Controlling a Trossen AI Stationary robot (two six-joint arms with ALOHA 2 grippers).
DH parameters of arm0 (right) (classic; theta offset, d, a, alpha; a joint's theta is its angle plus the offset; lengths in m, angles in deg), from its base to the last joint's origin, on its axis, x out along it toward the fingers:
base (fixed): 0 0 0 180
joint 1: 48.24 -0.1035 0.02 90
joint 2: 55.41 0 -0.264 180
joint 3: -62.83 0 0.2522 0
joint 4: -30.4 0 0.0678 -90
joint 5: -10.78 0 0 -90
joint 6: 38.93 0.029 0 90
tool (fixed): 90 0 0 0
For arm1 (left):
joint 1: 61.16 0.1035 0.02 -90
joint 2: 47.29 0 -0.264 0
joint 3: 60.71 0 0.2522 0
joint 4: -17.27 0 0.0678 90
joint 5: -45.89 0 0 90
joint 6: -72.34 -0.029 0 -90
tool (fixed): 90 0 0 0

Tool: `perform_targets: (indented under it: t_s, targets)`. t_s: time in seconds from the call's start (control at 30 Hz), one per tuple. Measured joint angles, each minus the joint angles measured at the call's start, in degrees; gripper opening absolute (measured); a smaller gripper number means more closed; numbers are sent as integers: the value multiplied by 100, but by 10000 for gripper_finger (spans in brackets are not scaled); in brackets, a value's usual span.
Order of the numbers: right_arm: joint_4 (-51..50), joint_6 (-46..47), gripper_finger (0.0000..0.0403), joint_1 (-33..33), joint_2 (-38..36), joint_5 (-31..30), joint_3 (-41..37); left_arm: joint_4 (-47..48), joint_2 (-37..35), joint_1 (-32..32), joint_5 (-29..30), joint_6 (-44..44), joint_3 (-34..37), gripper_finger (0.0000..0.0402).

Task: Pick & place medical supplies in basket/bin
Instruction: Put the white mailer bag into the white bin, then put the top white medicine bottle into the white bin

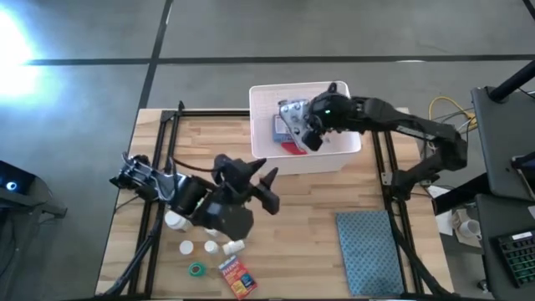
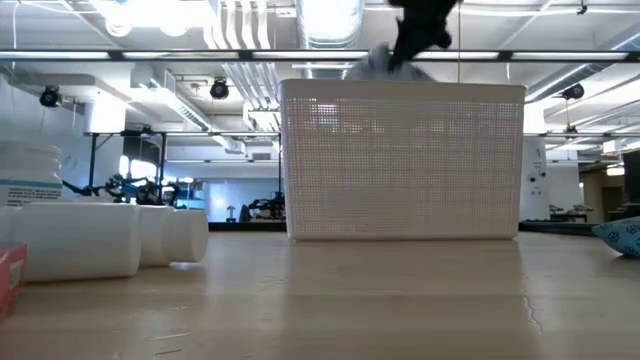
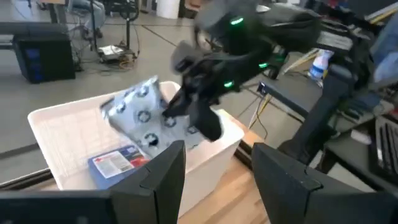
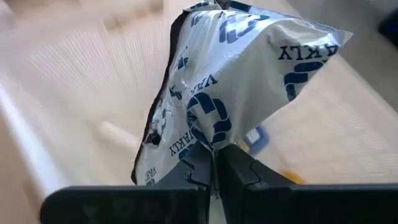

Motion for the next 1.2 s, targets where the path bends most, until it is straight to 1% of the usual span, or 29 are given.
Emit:
perform_targets:
  t_s: [0.13,0.23,0.3,0.37,0.43,0.47,0.53,0.6,0.67,0.73,0.87,1.03,1.1,1.2]
  targets:
    - [115,-121,8,294,218,-19,-401,38,-20,-267,-124,466,556,166]
    - [255,-384,8,376,486,-104,-672,101,-22,-470,-152,1005,1163,166]
    - [439,-559,9,363,590,-108,-768,110,-94,-583,-187,1620,1636,166]
    - [520,-601,16,367,682,13,-779,108,-200,-644,-278,2514,2077,166]
    - [394,-523,33,403,822,334,-718,108,-344,-684,-502,3191,2478,166]
    - [301,-470,45,410,884,400,-683,105,-424,-686,-683,3444,2664,166]
    - [18,-383,75,431,1017,464,-624,101,-596,-702,-1064,3851,3024,166]
    - [-151,-377,111,429,1100,436,-556,90,-758,-716,-1295,4139,3339,166]
    - [-309,-412,149,438,1106,353,-510,76,-938,-728,-1428,4333,3617,166]
    - [-359,-532,184,435,1059,97,-500,-23,-1156,-732,-1562,4408,3873,166]
    - [-249,-765,233,439,764,-275,-467,-376,-1552,-741,-1674,4409,4321,166]
    - [-251,-950,262,514,416,-676,-464,-555,-1887,-745,-1603,4411,4683,166]
    - [-249,-1045,266,557,282,-890,-464,-583,-1924,-747,-1324,4410,4698,166]
    - [-266,-1116,269,632,112,-937,-464,-656,-1928,-747,-908,4339,4639,166]
